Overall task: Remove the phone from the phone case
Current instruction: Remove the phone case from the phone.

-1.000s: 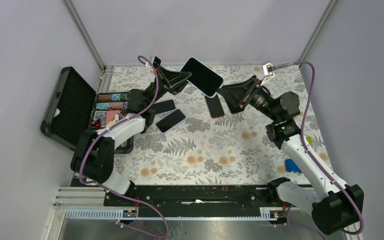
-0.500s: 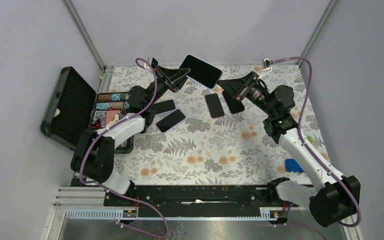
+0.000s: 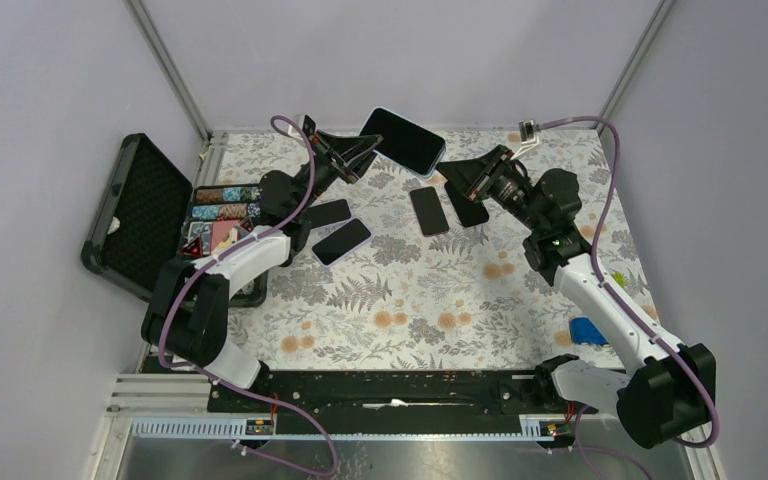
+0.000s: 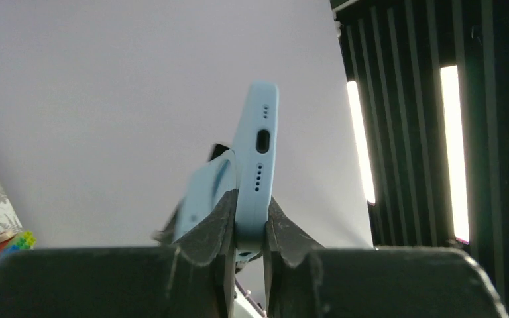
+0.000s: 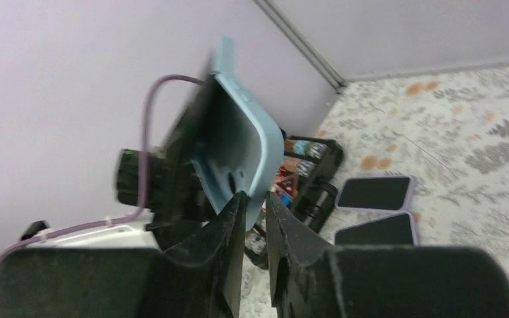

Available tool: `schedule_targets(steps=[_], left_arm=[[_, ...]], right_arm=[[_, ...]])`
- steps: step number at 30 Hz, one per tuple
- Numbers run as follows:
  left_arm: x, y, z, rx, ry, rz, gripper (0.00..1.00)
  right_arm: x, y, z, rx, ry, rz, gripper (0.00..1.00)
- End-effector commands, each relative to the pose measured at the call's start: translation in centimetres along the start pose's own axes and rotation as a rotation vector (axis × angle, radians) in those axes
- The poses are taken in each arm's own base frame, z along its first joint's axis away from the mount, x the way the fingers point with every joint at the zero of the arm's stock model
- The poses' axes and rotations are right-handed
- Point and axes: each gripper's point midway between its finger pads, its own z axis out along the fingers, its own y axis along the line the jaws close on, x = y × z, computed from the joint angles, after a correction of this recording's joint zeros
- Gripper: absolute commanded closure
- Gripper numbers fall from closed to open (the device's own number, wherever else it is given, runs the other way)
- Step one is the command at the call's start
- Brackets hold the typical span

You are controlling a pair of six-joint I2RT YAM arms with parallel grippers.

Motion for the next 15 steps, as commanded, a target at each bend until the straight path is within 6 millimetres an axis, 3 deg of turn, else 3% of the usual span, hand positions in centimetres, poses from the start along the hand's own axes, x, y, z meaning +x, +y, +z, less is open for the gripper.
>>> schedule_targets(steps=[1, 6, 10, 15], left_arm=[[10.3, -15.4, -3.2, 0.448, 0.355, 0.113, 1.0], [10.3, -15.4, -3.3, 0.449, 0.348, 0.116, 1.0], [10.0, -14.1, -2.9, 0.423, 0.346, 0.106, 1.0], [9.5, -12.7, -2.4, 0.395, 0.335, 0.101, 1.0]], right_arm=[[5.2, -9.4, -0.8, 0.302, 0.127, 0.025, 0.78], [5.3, -9.4, -0.9, 0.302, 0.122, 0.026, 0.78], [4.4, -8.1, -0.9, 0.261, 0.096, 0.023, 0.75], [3.4, -5.5, -1.4, 0.16, 0.042, 0.007, 0.53]])
